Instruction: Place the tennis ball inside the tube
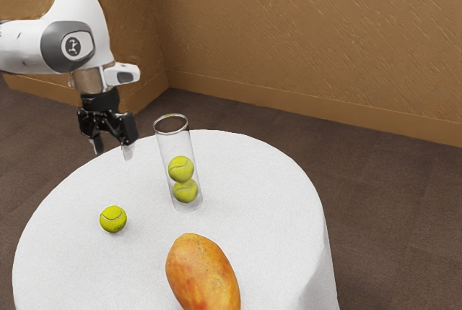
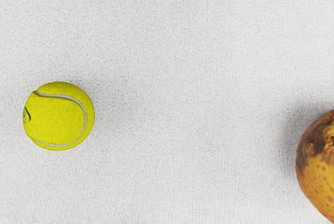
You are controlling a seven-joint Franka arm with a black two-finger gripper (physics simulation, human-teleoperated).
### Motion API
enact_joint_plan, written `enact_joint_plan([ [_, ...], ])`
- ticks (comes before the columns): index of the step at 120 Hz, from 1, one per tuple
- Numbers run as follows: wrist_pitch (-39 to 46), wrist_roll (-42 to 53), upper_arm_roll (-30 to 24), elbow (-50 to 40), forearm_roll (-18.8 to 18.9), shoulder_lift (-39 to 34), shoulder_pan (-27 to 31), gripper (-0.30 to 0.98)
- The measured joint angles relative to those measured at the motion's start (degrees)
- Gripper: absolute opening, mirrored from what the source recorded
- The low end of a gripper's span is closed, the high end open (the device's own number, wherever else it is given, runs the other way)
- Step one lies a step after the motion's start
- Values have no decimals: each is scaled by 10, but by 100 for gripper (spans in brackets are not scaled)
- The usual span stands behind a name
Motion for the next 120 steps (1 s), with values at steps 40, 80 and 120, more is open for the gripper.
enact_joint_plan([
  [40, 177, 35, 25, -137, 15, 20, 12, 67],
  [80, 230, 59, 25, -145, 16, 33, 13, 67],
  [120, 243, 73, 25, -144, 16, 32, 12, 67],
])
